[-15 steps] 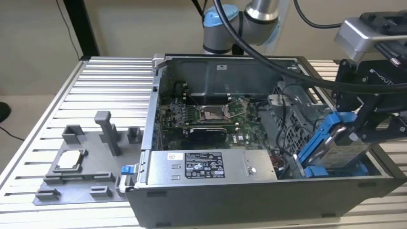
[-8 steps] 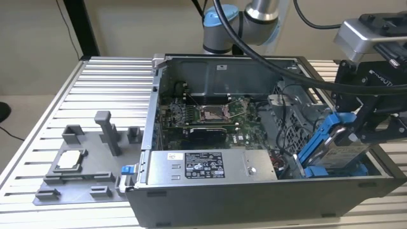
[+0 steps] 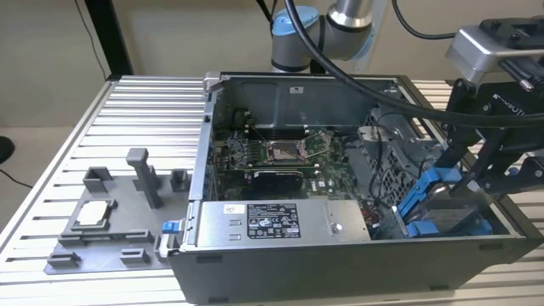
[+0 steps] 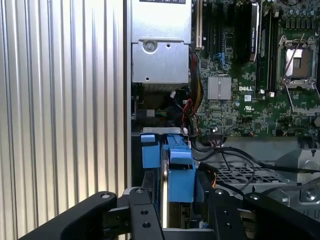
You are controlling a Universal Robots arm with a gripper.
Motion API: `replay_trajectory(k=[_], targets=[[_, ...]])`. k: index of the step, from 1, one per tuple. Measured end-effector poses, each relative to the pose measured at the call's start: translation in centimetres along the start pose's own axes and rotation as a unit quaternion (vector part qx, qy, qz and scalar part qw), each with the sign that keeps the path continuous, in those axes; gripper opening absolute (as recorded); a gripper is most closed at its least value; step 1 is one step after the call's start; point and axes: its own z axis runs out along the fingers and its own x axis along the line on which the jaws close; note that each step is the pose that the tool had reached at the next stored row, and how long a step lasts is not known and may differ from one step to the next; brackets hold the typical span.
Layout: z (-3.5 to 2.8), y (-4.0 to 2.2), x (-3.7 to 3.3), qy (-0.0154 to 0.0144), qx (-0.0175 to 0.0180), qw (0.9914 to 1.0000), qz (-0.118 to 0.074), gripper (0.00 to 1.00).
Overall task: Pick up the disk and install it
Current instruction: 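Insert the disk into the insertion slot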
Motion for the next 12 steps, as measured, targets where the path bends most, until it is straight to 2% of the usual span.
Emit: replay_trajectory(k=[12], targets=[[0.02,0.07,-0.02,0.0,-0.0001,1.0,0.0,0.0]])
